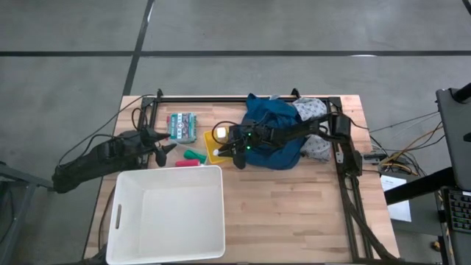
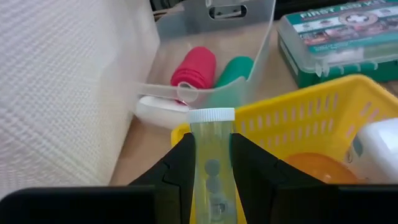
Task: Pick & place medical supplies in basket/bin
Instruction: Put the blue pill bottle into the yellow bin
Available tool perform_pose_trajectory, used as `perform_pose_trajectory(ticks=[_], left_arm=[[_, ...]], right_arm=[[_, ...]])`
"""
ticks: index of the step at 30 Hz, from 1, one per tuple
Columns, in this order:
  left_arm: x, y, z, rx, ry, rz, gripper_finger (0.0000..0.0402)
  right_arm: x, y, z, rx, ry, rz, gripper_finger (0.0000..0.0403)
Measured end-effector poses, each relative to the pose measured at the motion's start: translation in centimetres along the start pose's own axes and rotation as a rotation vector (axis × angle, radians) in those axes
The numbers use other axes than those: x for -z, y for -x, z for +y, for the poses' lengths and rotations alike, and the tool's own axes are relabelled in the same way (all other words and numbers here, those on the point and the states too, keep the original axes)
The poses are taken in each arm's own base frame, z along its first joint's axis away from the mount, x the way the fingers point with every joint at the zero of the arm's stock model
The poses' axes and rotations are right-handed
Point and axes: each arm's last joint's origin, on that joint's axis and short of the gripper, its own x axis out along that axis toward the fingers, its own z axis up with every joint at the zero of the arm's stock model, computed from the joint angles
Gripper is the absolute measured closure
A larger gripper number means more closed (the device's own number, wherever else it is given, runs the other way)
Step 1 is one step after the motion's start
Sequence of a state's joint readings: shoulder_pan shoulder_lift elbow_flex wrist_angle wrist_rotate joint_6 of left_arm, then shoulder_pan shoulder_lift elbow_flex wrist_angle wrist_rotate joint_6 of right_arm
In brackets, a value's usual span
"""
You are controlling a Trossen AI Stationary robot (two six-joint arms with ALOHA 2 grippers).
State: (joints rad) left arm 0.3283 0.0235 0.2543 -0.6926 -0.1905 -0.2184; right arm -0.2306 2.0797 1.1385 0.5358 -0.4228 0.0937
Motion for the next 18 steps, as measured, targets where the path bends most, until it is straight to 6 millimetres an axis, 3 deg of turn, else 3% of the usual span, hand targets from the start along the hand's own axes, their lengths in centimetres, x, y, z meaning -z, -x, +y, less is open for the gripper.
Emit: perform_pose_trajectory(ticks=[11,18], left_arm=[[0.00,0.00,0.00,0.000,0.000,0.000,0.0130],[0.00,0.00,0.00,0.000,0.000,0.000,0.0130]], right_arm=[[0.14,-0.09,-0.18,0.051,-0.012,-0.002,0.0304],[0.09,-0.08,-0.14,0.050,-0.094,-0.006,0.0260]])
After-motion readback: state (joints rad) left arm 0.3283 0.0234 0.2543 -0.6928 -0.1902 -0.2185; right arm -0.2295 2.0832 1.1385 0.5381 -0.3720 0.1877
